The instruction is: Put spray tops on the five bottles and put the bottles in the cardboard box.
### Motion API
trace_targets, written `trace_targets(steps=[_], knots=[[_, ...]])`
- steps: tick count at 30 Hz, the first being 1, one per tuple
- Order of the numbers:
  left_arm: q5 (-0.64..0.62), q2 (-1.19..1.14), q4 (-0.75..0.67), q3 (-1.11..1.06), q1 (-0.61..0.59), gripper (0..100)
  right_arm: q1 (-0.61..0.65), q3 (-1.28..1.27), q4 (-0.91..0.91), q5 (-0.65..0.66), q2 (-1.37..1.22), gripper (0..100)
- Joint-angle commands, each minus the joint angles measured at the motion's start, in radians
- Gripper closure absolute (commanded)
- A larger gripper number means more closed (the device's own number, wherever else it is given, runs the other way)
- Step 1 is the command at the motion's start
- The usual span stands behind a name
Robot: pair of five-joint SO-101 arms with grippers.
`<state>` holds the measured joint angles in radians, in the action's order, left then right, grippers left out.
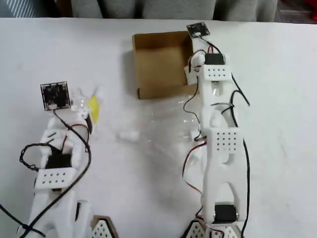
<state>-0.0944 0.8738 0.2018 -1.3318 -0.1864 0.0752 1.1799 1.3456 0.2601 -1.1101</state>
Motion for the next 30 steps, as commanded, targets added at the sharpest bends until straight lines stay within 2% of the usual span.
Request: trace_targets(steps=[1,8,15,20,27,30], knots=[[0.009,0.031,-0.028,0.008,-0.008,98,0.018,0.201,0.133,0.000,-0.028,97.9],[0.009,0.031,-0.028,0.006,-0.008,98,0.041,0.394,0.384,0.008,-0.062,98.2],[0.011,0.031,-0.026,0.006,-0.013,98,0.018,0.396,0.384,0.057,-0.073,98.3],[0.011,0.031,-0.028,0.006,-0.013,98,-0.025,0.331,0.387,-0.092,-0.062,98.3],[0.011,0.031,-0.028,0.006,-0.013,98,-0.027,0.239,0.387,-0.097,-0.062,98.3],[0.011,0.031,-0.028,0.006,-0.013,98,-0.027,0.232,0.389,-0.052,-0.061,98.3]])
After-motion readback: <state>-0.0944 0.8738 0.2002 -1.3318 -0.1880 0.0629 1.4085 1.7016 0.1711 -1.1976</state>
